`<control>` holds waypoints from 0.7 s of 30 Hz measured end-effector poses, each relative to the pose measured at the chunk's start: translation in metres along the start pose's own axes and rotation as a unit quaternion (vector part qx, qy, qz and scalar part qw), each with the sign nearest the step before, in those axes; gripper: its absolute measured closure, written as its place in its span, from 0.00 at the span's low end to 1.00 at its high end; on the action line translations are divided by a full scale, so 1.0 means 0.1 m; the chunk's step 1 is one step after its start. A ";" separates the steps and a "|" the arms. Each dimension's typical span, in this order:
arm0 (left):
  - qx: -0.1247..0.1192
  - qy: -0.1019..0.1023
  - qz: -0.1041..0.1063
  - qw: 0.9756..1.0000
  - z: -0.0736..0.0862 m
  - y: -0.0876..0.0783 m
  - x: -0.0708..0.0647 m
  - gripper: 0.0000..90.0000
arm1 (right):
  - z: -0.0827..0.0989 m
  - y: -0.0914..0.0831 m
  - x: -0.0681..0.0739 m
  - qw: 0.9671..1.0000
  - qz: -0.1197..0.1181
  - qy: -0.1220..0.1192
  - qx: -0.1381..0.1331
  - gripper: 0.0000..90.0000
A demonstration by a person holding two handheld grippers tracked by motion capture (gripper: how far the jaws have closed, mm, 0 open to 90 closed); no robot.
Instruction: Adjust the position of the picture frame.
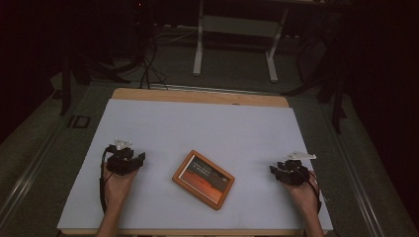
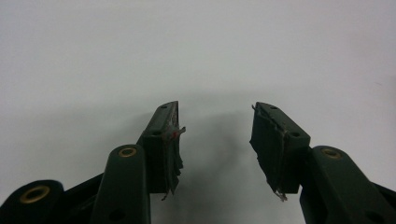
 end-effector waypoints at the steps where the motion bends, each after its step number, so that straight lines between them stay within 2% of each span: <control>1: -0.002 -0.002 0.010 1.000 0.00 -0.02 0.00 0.58 | -0.01 0.01 0.03 1.000 -0.003 -0.005 -0.001 0.66; 3: -0.009 -0.009 0.034 0.999 0.00 -0.07 -0.02 0.59 | -0.03 0.02 0.08 1.000 -0.007 -0.016 -0.004 0.66; 4: -0.013 -0.007 0.039 0.999 0.00 -0.10 -0.03 0.60 | -0.04 0.02 0.11 1.000 -0.008 -0.024 -0.008 0.67; 5: -0.016 -0.003 0.043 0.999 -0.01 -0.13 -0.04 0.61 | -0.06 0.02 0.13 0.999 -0.010 -0.030 -0.012 0.69; 6: -0.022 0.003 0.044 0.999 0.00 -0.18 -0.06 0.63 | -0.09 0.00 0.17 0.999 -0.022 -0.035 -0.027 0.75; 8: -0.036 0.010 0.042 0.998 -0.01 -0.25 -0.08 0.64 | -0.10 -0.01 0.18 0.998 -0.027 -0.038 -0.034 0.77; 11: -0.055 0.015 0.055 0.997 -0.01 -0.36 -0.11 0.65 | -0.13 -0.01 0.22 0.997 -0.040 -0.040 -0.046 0.85; 12: -0.056 0.017 0.058 0.997 -0.01 -0.37 -0.11 0.65 | -0.15 0.00 0.24 0.997 -0.047 -0.039 -0.047 0.89; 15: -0.055 0.026 0.066 0.996 0.01 -0.38 -0.14 0.65 | -0.16 0.02 0.28 0.997 -0.047 -0.041 -0.044 0.93; 21: -0.046 0.046 0.081 0.995 0.06 -0.41 -0.27 0.69 | -0.20 0.07 0.45 0.995 -0.056 -0.067 -0.040 1.00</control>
Point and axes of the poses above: each handheld gripper's, and its own axes: y roughly forward along the jaws, z roughly out of its underside, x roughly to its left, the point moved 2 cm from there along y, roughly forward along the jaws, and after that the axes turned 7 degrees about -z, right-handed, at the moved point
